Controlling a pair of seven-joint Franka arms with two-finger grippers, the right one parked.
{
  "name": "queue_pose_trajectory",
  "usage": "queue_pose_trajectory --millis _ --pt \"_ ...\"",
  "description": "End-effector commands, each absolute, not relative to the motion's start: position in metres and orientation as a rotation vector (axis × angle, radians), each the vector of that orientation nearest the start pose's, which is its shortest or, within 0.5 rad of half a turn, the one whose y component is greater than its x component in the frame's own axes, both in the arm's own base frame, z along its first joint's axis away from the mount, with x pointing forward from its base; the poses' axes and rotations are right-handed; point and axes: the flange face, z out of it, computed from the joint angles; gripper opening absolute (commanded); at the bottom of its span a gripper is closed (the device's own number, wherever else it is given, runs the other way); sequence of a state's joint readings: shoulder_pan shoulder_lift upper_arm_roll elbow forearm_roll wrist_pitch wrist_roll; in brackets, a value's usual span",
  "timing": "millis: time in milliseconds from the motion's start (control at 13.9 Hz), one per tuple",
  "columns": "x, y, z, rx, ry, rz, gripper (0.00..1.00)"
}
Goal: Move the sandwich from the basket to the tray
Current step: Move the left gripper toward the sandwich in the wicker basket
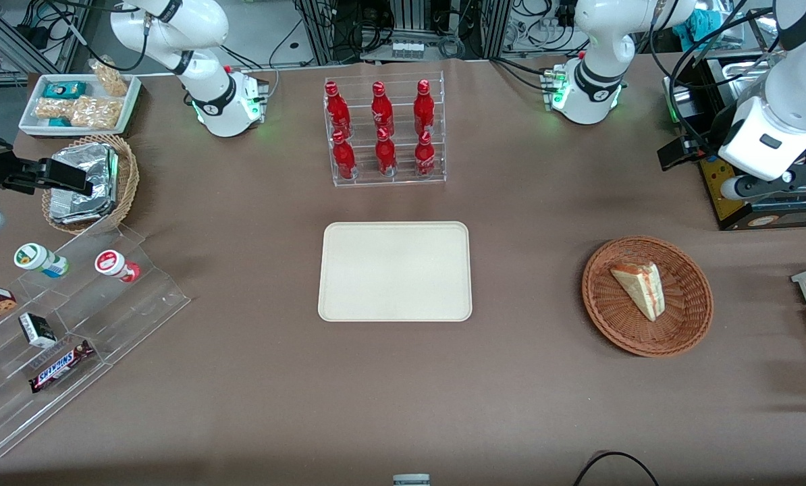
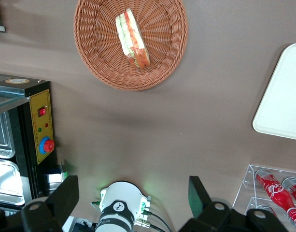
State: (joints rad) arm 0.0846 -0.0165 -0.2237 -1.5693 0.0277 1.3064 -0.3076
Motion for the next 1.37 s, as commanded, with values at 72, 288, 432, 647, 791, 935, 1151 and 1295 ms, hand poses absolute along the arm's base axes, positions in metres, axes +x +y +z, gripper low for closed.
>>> queue_pose_trajectory --millis 72,288,432,647,791,935,1151,1295 --pt "0.515 -0.076 0.624 -3.067 -0.276 0.348 1.0" --pt "0.516 -0.075 0.626 -3.067 -0.281 0.333 1.0" --pt "0.518 -0.077 0.623 -3.064 -0.273 0.331 1.0" --pt "0.528 -0.071 0.606 -3.054 -0.292 0.376 1.0" --pt "0.533 -0.066 0.59 -3.033 -0.358 0.423 1.0" --pt "0.543 -0.061 0.572 -3.016 -0.364 0.437 1.0" --pt "0.55 -0.047 0.514 -3.01 -0.397 0.37 1.0" --pt "0.552 -0.035 0.475 -3.016 -0.424 0.317 1.0"
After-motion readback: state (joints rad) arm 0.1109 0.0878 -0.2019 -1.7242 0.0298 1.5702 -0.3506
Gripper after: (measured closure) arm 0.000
